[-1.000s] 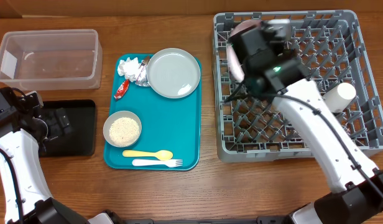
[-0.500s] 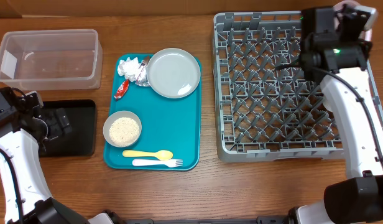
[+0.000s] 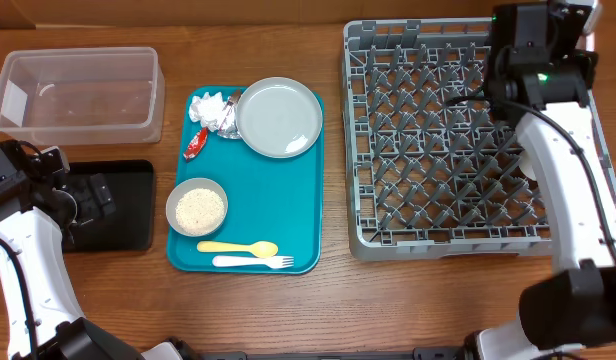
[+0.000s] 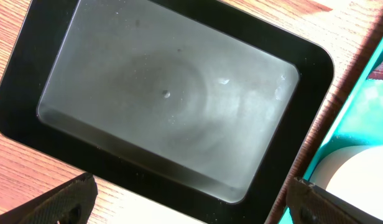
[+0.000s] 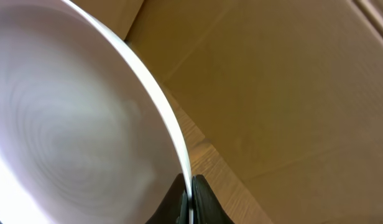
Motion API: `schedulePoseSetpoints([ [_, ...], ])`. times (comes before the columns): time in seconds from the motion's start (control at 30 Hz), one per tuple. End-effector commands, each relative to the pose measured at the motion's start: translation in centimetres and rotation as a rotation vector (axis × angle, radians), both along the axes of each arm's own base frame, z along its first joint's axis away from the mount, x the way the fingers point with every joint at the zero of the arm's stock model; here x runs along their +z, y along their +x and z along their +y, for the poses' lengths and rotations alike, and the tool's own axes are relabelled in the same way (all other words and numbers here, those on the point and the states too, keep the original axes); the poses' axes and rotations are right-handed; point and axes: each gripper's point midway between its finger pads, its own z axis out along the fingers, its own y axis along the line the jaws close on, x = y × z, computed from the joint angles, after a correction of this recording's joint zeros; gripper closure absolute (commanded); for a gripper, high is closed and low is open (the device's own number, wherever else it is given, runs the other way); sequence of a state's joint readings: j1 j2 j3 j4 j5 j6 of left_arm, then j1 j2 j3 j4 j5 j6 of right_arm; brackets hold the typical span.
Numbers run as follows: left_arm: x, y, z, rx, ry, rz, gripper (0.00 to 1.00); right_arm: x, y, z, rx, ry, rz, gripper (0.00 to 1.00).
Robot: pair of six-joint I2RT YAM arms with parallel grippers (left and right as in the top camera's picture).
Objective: Sort waste into correct bins and load items into the dishwasher rack
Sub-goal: 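Lift the white plate into the rack's back right and release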
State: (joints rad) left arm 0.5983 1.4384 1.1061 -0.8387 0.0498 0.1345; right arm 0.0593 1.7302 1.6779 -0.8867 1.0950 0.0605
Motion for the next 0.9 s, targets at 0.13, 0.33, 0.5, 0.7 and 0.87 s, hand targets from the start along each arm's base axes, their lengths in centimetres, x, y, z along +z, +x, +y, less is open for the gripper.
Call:
schedulePoseSetpoints([
  [0.13,0.7,0.4,0.4,-0.011,0.007,-0.021,0.0,-3.1,2.1,-2.1,-0.039,-0.049,0.1,0.96],
  [0.33,0.7,0.4,0.4,-0.011,0.007,-0.021,0.0,-4.0,2.0,-4.4,-0.068,-0.024,0.108,0.96],
  [0.5,0.7,0.4,0.4,-0.011,0.007,-0.021,0.0,-4.8,2.6,-4.0,-0.033,0.021,0.107,0.96],
  [0.7,0.7,0.4,0.4,-0.011,0.007,-0.021,0.0,-6.5,2.9,-4.0,-0.031,0.024,0.158,0.96],
  [0.87,0.7,0.4,0.4,-0.011,0.006,-0.021,0.0,-7.9,3.1,-3.8,-0.027,0.028,0.199,0.96],
])
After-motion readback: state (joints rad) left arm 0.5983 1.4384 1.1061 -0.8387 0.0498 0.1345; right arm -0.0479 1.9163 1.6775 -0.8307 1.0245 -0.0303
